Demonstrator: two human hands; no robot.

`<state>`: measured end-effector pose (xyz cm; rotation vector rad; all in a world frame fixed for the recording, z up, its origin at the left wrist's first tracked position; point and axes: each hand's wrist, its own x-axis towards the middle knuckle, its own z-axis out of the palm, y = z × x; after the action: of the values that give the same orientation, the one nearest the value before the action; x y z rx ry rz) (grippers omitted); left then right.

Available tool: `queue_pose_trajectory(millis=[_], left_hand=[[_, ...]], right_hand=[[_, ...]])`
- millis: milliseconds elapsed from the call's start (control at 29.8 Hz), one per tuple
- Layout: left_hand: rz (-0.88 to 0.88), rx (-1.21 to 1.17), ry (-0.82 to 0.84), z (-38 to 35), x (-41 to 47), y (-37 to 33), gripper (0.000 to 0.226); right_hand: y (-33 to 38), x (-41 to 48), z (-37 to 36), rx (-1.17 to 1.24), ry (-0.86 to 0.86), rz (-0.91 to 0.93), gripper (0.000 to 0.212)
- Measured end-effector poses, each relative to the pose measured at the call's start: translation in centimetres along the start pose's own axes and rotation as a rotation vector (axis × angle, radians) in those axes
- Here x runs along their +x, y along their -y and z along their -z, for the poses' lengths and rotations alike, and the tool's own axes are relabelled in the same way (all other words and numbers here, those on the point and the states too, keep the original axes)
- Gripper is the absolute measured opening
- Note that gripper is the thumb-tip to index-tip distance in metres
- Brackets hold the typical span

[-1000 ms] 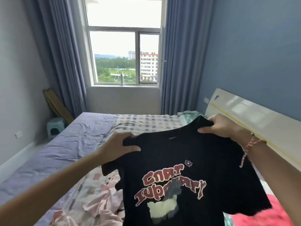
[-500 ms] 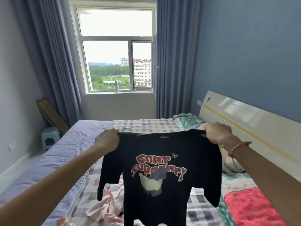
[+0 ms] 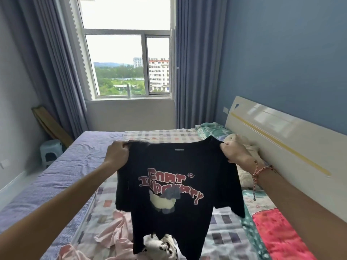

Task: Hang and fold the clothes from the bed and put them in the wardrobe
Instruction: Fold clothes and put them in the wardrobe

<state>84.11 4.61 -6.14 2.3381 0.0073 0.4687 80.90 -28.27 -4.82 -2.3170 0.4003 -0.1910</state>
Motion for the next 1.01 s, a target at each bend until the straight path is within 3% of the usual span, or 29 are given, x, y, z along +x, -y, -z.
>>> queue_pose_trajectory(millis=[67,134,201,269,302,369,403,470,537,571,638,739,1007], left_hand=[[0.007,-0.001,0.066,0.2,0.7,0.4,0.026],[0.077,-0.172,0.171,0.5,1.4,0.4,0.028],[0.205,-0.544,0.273,0.7,1.9,-0.1,0.024],[0.261,-0.807,0.455,0.8,2.2,-0.7,0.036],[0.254,-0.881,0.543,1.0,2.2,-1.2,0.039],[0.213,-1.015,0.712,1.2,2.0,-2.7,0.015],[0.194,-1.044,0.768,0.5,2.6,-3.2,0.025],[0.214,-0.994,0.839,-1.3,3.8,-3.3,0.05],[0.272,-0.951,0.807,-4.6,5.6,-3.6,0.027],[0.305,-0.929,0.755,-6.3,6.4,-4.1,0.022],[0.343,-0.858,0.694,-9.8,8.2,-5.1,0.041],[0.376,-0.768,0.732,-12.7,9.7,-6.9,0.03],[0.168,-0.744,0.877,-15.1,14.8,-9.8,0.027]], right_hand=[[-0.3,0.1,0.2,0.174,0.064,0.034,0.024],[-0.7,0.4,0.7,0.41,0.229,0.044,0.005],[-1.1,0.8,1.4,0.525,0.383,0.095,0.021],[-0.8,1.3,2.3,0.667,0.503,0.129,0.03],[-0.6,1.6,2.7,0.73,0.563,0.145,0.033],[0.0,2.0,3.3,0.78,0.66,0.171,0.039],[0.3,2.8,3.4,0.792,0.704,0.171,0.043],[0.3,4.6,2.8,0.773,0.744,0.152,0.054],[-0.4,7.2,1.2,0.777,0.715,0.063,0.064],[-0.9,8.7,0.0,0.796,0.681,0.011,0.057],[-2.3,11.8,-2.0,0.835,0.621,-0.078,0.043],[-3.6,14.5,-3.5,0.857,0.601,-0.122,0.044],[-2.3,15.9,0.8,0.897,0.604,0.081,0.017]])
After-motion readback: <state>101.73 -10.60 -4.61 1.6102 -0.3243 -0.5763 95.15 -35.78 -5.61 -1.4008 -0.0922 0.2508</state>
